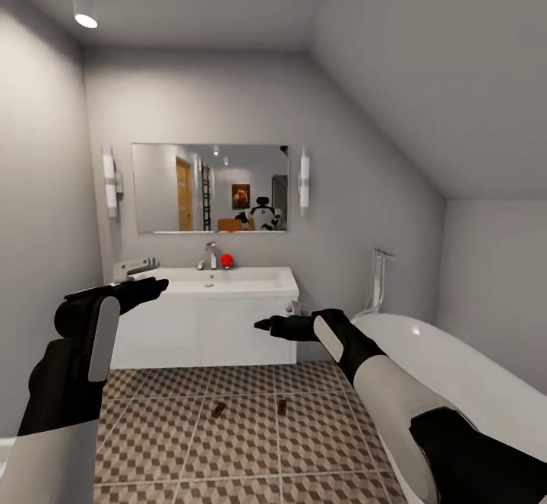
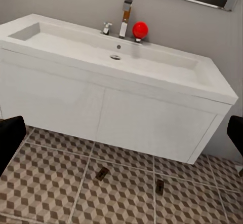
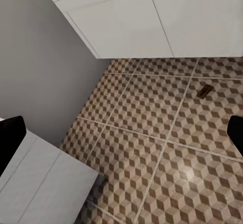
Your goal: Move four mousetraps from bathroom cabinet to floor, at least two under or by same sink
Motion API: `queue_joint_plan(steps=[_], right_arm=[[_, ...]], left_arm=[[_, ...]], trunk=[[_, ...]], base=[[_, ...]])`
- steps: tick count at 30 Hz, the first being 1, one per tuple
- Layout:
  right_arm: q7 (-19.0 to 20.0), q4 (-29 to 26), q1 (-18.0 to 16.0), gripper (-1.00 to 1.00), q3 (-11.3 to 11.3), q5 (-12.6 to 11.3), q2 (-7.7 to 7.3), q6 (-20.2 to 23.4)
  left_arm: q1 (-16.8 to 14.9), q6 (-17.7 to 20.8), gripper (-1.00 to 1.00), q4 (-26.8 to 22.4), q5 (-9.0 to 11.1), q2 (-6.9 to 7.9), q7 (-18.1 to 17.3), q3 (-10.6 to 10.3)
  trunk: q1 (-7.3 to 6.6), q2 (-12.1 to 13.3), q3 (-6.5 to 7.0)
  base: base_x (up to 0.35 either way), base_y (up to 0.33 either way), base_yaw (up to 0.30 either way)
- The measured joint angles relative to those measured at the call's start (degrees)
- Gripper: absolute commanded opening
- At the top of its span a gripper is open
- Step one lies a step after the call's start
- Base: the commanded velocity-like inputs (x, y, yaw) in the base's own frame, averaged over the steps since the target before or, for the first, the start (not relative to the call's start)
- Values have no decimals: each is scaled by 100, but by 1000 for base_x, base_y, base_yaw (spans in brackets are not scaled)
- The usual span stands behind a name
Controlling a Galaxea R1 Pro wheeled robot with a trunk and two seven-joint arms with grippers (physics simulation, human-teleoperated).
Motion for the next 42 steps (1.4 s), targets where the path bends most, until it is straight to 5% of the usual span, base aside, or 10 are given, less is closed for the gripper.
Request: queue_joint_plan(steps=[42], right_arm=[[0,5,26,100,16,0,0,-5]], left_arm=[[-4,0,100,3,4,25,-14,0]], trunk=[[-923,1685,755]], base=[[0,0,0]])
